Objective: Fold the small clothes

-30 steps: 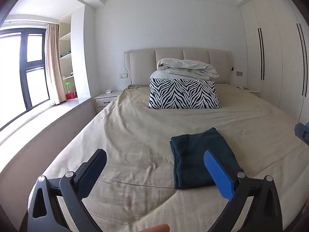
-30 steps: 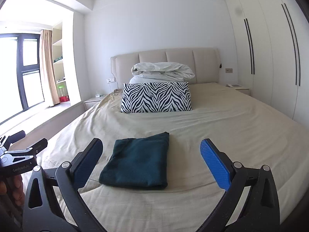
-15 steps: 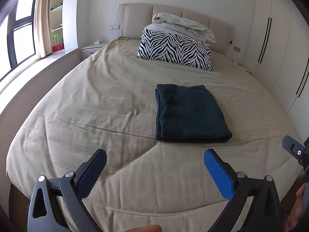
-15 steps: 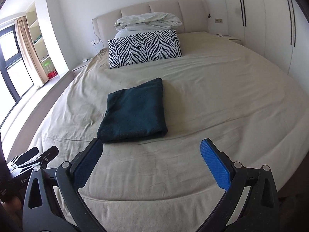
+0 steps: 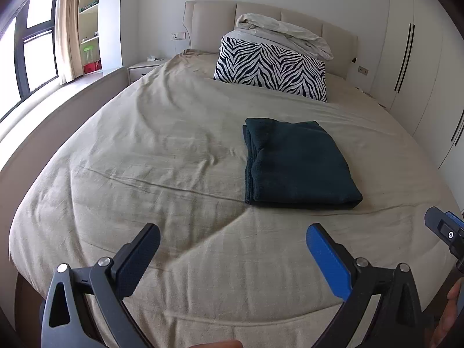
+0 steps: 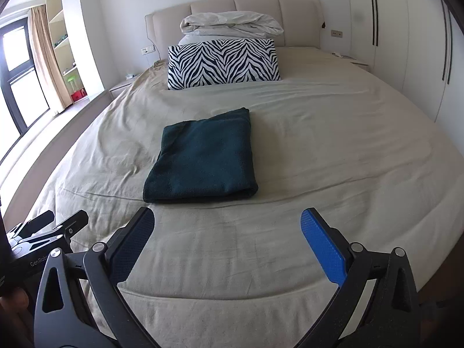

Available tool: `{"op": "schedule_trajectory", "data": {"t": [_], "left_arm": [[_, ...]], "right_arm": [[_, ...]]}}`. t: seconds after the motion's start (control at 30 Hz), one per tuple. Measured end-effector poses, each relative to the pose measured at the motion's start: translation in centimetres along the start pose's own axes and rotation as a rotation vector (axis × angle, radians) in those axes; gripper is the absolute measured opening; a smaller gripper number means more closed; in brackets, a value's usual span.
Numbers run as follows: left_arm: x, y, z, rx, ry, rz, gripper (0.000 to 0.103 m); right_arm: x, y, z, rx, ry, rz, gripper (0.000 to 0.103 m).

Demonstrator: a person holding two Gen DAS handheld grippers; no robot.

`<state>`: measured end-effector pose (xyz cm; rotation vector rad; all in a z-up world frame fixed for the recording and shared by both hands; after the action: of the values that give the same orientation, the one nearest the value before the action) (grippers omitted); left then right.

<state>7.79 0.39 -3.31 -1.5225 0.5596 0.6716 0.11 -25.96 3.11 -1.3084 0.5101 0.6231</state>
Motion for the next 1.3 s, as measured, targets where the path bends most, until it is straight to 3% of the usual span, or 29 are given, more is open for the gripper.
{"op": "schedule_trajectory", "data": {"t": [1.3], "left_arm": [[0.36, 0.05, 0.30, 0.003, -0.010, -0.001, 0.103]], "right_arm": [[0.94, 0.13, 0.79, -0.003, -0.012, 0.002, 0.103]]}}
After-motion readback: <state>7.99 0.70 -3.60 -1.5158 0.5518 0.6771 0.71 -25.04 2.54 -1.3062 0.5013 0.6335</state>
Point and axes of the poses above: each gripper's, at about its wrist camera, not at the fingertips, and x roughly the way its jaws point, z to its left, y to its underside, the point moved 8 cm from there along x, roughly the way its jaws point, and after that the axes turned 6 degrees about -y, right-handed, at the moved point
